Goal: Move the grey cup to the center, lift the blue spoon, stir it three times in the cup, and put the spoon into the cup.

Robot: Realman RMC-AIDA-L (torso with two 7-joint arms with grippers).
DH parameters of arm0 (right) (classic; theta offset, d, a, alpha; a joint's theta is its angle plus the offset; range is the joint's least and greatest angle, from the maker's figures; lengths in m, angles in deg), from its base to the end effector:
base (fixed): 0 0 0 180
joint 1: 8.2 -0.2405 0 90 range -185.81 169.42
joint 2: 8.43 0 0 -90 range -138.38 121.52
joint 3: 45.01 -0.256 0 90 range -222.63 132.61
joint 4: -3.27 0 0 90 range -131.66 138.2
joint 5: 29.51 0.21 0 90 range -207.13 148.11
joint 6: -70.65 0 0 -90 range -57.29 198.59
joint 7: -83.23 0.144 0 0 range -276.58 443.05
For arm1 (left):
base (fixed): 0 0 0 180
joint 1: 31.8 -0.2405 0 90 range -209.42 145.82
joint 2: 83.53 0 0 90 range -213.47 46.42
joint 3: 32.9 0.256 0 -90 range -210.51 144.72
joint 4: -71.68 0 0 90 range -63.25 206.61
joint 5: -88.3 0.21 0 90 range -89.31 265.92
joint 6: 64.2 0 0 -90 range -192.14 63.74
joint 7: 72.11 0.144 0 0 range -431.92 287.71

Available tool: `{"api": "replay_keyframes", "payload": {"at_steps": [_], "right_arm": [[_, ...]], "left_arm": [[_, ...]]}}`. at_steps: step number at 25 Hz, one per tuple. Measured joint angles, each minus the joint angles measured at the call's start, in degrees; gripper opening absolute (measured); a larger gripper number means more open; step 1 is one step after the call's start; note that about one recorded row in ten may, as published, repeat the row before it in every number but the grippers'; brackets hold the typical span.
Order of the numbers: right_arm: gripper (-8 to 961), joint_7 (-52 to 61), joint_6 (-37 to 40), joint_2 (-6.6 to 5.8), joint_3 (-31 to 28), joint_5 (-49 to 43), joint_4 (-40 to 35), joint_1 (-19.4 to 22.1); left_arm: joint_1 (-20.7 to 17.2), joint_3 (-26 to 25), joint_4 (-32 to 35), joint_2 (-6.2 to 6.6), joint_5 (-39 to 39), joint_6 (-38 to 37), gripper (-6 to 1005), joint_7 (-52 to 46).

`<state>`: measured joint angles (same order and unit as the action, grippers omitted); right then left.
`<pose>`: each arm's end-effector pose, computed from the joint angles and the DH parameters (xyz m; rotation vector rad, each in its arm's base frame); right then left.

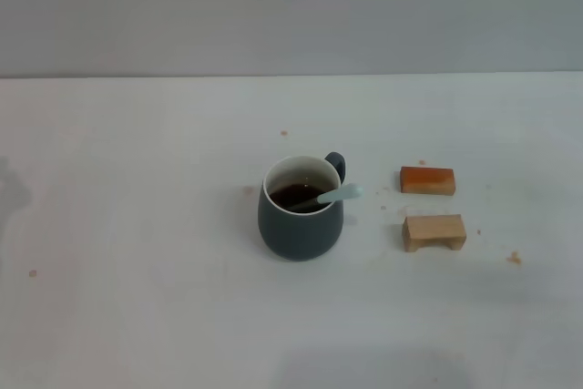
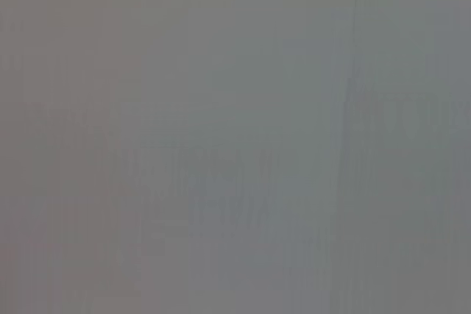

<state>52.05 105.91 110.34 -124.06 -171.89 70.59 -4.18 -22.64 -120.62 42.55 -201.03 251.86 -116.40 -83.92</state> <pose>0.2984 0.3112 0.0749 -1.3183 0.4130 0.4121 -0.3777 0.3056 0.0466 -1.3545 -0.6786 -0.6258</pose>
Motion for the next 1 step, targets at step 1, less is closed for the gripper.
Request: {"api": "replay_keyframes", "payload": {"at_steps": [1], "right_arm": [[331,3.26,0.37,0.08,-1.16,0.04,0.13,2.57]], "left_arm": [[-0.03,-0.06,0.06,0.0,0.0,0.02,-2,0.0]]}}
